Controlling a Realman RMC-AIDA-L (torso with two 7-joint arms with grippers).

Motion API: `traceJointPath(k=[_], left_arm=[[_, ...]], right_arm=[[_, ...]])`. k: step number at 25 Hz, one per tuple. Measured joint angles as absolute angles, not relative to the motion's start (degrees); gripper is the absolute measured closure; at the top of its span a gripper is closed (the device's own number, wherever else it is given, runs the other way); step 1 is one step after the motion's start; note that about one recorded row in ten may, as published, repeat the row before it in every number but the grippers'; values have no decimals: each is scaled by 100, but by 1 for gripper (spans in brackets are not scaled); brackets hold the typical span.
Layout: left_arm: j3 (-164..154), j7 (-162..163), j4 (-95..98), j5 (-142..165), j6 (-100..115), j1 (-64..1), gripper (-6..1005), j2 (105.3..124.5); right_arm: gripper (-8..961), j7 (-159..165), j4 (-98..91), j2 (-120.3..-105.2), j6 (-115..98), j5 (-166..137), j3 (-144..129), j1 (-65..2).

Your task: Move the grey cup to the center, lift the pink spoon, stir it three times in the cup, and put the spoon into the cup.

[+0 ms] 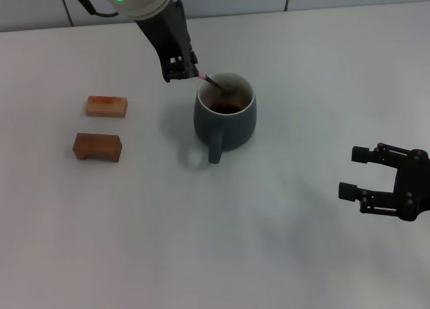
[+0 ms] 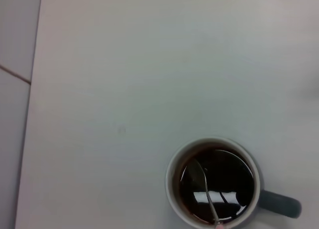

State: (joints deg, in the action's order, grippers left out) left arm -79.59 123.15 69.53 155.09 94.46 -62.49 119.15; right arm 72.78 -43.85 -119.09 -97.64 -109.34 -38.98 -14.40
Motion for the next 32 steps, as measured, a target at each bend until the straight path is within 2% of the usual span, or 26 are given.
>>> traceJointPath(k=[6, 11, 17, 22, 25, 27, 32], left_arm=[[-8032, 12573, 6950, 15462, 9422, -6269, 871, 11918], [-8041, 12613, 6968, 15408, 9436, -6235, 829, 11918], [-7926, 12613, 7128, 15247, 9385, -6204, 625, 11918], [-7689, 12628, 7457, 15004, 9190, -6060, 493, 11905], [-7373, 12565, 8012, 14614, 8854, -5778, 413, 11885], [-7010, 12316, 8782, 13780, 8465, -5264, 369, 11839], [-6203, 11814, 8910, 12984, 9008, -5069, 299, 11765]], right_arm=[[128, 7278, -4377, -11909, -9764, -10934, -3902, -1442], [129, 7281, -4383, -11909, -9764, -10934, -3939, -1459], [127, 7312, -4414, -11909, -9764, -10934, -3955, -1465], [128, 7314, -4418, -11909, -9765, -10934, -3947, -1448], [128, 7314, -4420, -11909, -9765, -10932, -3932, -1440], [128, 7313, -4423, -11907, -9765, -10930, -3924, -1435], [128, 7318, -4444, -11902, -9775, -10929, -3905, -1428]])
